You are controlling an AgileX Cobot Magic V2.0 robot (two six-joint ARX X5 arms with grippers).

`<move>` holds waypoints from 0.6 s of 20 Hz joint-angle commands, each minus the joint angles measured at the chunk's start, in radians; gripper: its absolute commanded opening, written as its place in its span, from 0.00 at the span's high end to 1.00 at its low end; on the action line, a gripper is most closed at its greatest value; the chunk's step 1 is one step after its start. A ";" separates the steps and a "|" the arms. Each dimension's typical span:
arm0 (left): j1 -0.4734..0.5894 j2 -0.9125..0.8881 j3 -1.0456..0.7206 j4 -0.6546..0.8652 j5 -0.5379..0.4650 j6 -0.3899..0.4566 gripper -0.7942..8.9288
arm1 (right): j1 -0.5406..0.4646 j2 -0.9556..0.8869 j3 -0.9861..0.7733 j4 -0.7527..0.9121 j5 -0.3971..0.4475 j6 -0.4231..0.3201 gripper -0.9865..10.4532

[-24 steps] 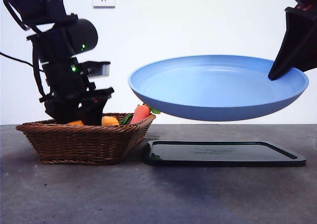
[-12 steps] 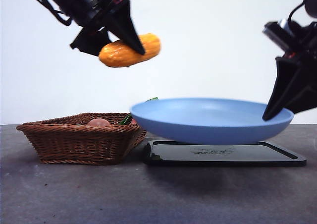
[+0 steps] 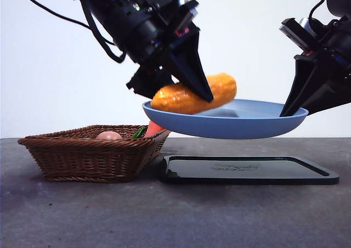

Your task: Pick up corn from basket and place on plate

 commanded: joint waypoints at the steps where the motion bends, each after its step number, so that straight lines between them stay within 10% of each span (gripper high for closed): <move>1: -0.017 0.037 0.018 0.008 0.004 0.039 0.73 | 0.003 0.013 0.019 0.006 -0.013 0.010 0.91; 12: -0.026 0.047 0.026 -0.002 0.005 0.001 0.61 | 0.003 0.015 0.019 0.007 -0.011 0.002 0.91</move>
